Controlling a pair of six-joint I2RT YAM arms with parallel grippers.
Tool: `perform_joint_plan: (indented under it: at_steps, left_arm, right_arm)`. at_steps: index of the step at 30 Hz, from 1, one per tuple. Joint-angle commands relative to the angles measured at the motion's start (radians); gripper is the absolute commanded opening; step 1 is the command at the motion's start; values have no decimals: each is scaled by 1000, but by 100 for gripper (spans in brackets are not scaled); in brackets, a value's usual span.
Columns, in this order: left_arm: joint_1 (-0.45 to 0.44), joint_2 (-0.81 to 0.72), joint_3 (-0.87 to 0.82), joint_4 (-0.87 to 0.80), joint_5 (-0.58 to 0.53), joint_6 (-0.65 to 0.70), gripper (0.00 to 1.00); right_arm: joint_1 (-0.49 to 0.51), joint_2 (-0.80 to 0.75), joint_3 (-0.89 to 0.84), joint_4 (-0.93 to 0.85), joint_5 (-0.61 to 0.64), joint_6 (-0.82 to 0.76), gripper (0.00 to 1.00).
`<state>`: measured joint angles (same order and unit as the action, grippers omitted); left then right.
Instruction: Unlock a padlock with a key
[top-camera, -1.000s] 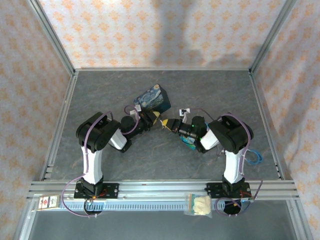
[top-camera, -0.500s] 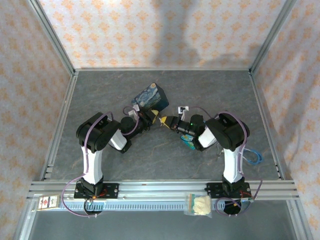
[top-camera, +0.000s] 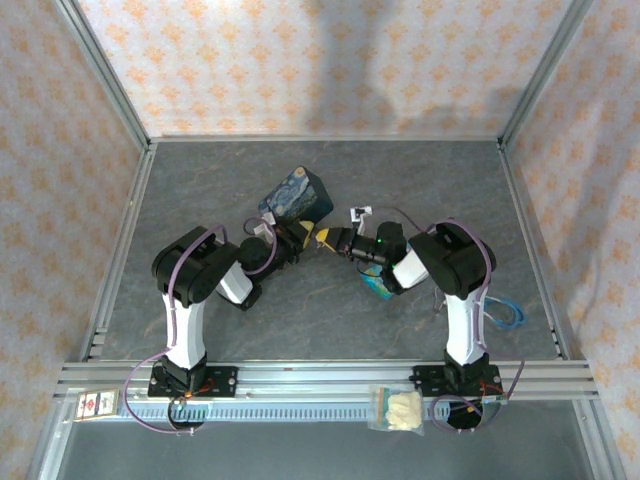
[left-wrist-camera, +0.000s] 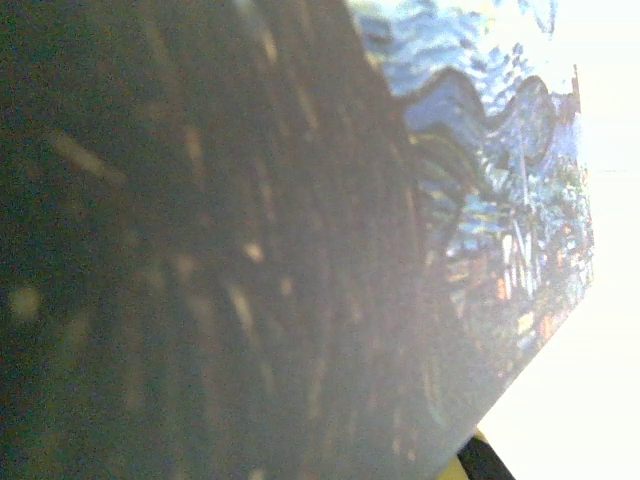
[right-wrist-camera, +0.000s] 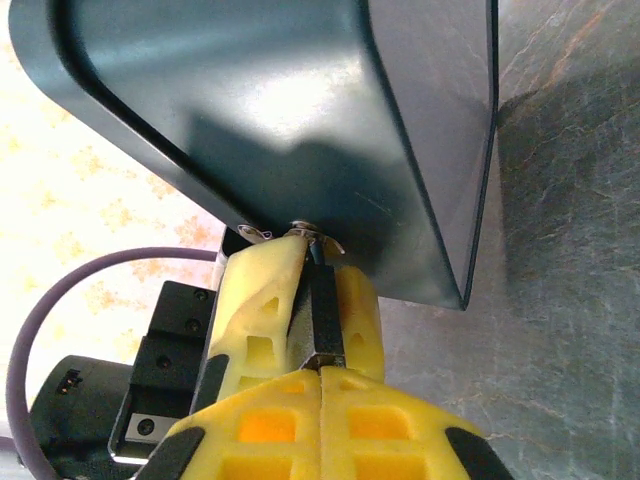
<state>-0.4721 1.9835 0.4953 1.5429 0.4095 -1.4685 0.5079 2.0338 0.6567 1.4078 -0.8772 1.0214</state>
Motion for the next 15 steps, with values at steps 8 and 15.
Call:
perform_joint_plan:
  at_steps: [8,15]
  left_arm:
    - [-60,-38,2,156,76,26,0]
    - [-59,2,-1,265,51,112,0]
  right_arm:
    - [43,30,-28,216,204,503,0]
    - [65,41,-29,347,171,899,0]
